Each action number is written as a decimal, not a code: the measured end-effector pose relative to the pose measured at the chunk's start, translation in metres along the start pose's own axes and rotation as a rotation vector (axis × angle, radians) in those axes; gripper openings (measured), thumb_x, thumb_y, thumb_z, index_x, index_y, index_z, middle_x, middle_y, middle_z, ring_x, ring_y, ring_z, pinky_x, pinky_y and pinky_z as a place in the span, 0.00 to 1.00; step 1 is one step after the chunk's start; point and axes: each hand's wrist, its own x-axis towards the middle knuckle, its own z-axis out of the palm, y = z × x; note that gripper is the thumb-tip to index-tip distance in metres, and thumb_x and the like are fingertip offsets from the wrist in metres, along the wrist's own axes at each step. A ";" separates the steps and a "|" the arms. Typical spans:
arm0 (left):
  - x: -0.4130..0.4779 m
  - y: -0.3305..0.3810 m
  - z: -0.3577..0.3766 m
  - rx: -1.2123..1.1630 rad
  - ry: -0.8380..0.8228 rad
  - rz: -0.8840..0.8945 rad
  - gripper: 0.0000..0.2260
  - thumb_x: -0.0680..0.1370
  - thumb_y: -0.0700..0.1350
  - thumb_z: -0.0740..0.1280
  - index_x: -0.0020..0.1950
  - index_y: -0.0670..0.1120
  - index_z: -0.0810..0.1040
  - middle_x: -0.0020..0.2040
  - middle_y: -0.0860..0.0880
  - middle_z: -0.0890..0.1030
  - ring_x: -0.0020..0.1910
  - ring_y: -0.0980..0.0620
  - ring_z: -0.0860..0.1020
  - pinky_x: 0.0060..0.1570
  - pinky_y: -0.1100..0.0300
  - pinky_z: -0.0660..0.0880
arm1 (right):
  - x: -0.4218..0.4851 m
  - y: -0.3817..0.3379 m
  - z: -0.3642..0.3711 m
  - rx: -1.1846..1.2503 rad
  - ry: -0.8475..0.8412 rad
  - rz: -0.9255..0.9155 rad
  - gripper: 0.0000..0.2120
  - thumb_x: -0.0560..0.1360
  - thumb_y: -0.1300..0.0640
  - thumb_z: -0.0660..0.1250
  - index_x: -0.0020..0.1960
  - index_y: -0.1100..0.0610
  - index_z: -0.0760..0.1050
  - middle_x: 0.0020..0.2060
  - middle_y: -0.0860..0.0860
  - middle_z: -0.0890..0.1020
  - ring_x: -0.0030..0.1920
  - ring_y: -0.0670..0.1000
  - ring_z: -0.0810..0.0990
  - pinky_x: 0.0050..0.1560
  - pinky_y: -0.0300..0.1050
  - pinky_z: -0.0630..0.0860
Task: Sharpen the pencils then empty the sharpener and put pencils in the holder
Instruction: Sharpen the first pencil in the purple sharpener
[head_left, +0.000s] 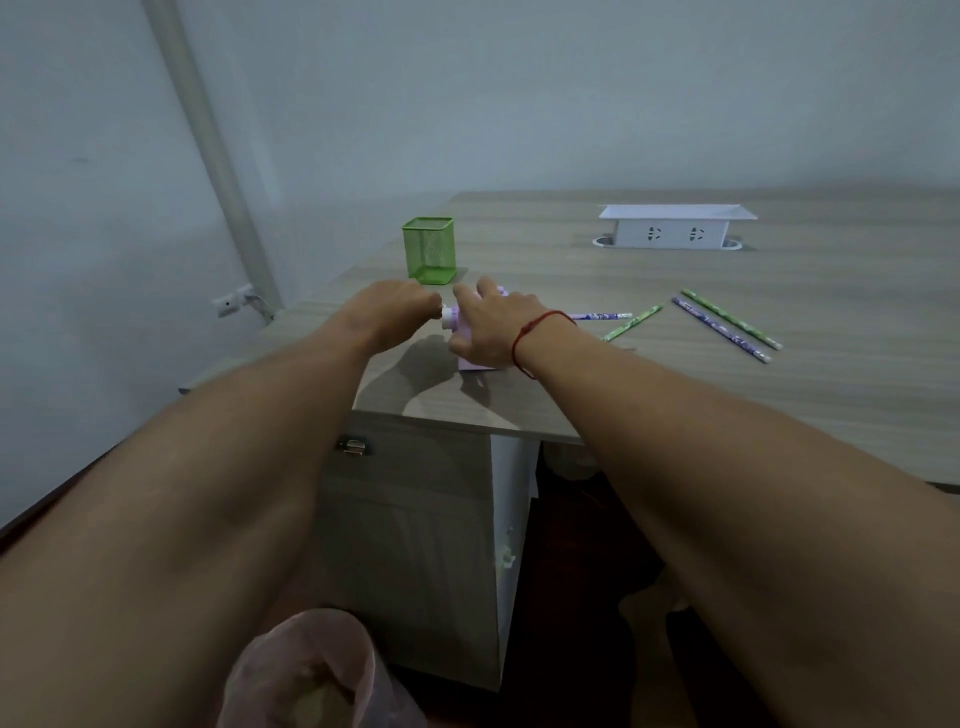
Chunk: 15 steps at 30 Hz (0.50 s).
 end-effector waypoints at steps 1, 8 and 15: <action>-0.001 0.000 0.001 -0.004 0.033 0.002 0.08 0.78 0.38 0.61 0.53 0.41 0.78 0.47 0.39 0.81 0.45 0.39 0.79 0.42 0.51 0.74 | -0.001 -0.001 -0.001 0.002 -0.009 0.002 0.29 0.77 0.43 0.57 0.73 0.55 0.59 0.69 0.58 0.66 0.64 0.61 0.72 0.60 0.56 0.71; 0.006 0.000 -0.015 -0.075 0.235 0.016 0.09 0.80 0.42 0.60 0.57 0.41 0.76 0.50 0.36 0.80 0.48 0.36 0.79 0.43 0.49 0.73 | 0.008 0.005 -0.007 -0.024 -0.079 0.071 0.29 0.77 0.43 0.57 0.74 0.55 0.58 0.70 0.58 0.65 0.67 0.60 0.70 0.64 0.57 0.69; -0.023 0.011 -0.015 -0.136 0.284 -0.034 0.09 0.79 0.38 0.61 0.57 0.40 0.76 0.49 0.38 0.82 0.46 0.38 0.81 0.44 0.49 0.78 | 0.010 -0.005 -0.009 -0.019 -0.072 0.080 0.27 0.77 0.45 0.57 0.72 0.56 0.61 0.69 0.58 0.66 0.67 0.60 0.70 0.65 0.57 0.69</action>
